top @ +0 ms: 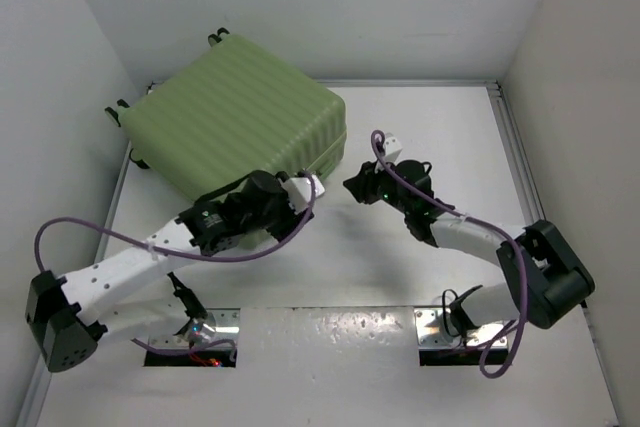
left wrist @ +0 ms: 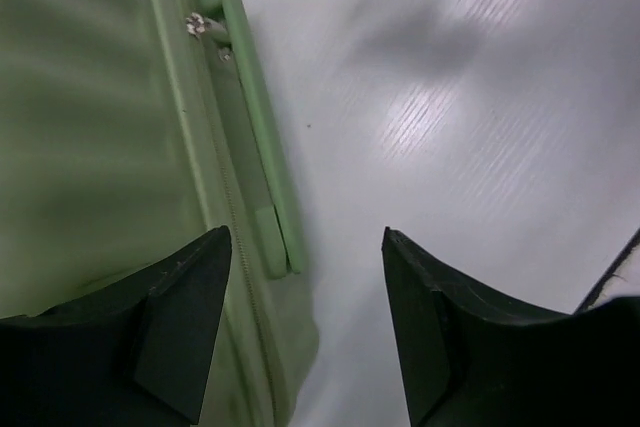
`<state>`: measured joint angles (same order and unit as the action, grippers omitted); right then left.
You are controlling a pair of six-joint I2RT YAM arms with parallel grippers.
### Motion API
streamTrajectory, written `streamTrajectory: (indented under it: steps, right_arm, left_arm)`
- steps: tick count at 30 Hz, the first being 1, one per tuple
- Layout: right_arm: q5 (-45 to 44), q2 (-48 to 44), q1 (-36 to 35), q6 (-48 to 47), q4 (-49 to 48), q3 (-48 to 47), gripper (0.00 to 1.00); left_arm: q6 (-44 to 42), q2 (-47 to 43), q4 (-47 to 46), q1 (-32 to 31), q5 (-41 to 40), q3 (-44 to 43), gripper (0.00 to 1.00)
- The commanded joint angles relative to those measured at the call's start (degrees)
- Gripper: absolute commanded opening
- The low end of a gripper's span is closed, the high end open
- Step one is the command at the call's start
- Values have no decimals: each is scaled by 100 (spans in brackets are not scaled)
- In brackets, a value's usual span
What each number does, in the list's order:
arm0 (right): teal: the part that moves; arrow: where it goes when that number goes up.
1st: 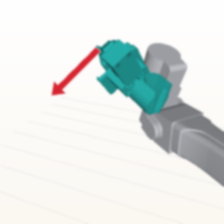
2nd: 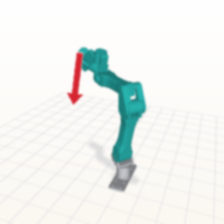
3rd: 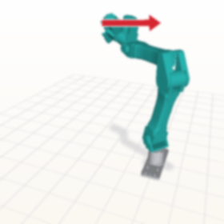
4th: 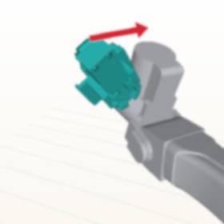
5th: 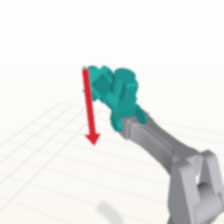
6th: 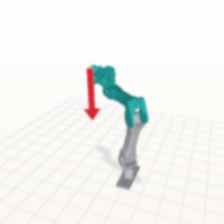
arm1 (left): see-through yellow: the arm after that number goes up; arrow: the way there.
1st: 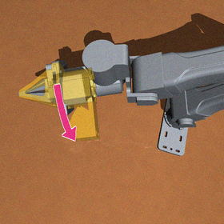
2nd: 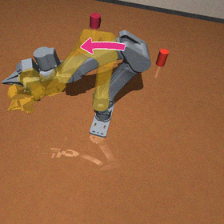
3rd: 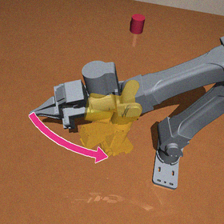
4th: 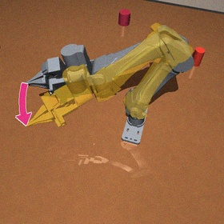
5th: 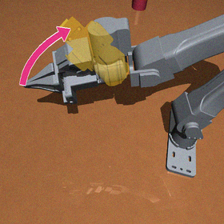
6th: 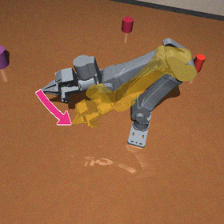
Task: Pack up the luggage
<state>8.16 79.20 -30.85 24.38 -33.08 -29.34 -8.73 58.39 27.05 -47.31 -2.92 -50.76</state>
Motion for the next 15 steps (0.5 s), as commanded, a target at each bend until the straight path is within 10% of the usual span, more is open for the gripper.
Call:
streamTrajectory:
  steps: [1, 15]
  right_arm:
    - [273, 166, 158, 67, -1005, -300, 29]
    - [2276, 1554, 686, 330, -2079, -897, 40]
  left_arm:
    - [179, 251, -471, -463, -1122, 259, 67]
    - [180, 1236, -1947, -173, -1888, 1094, 78]
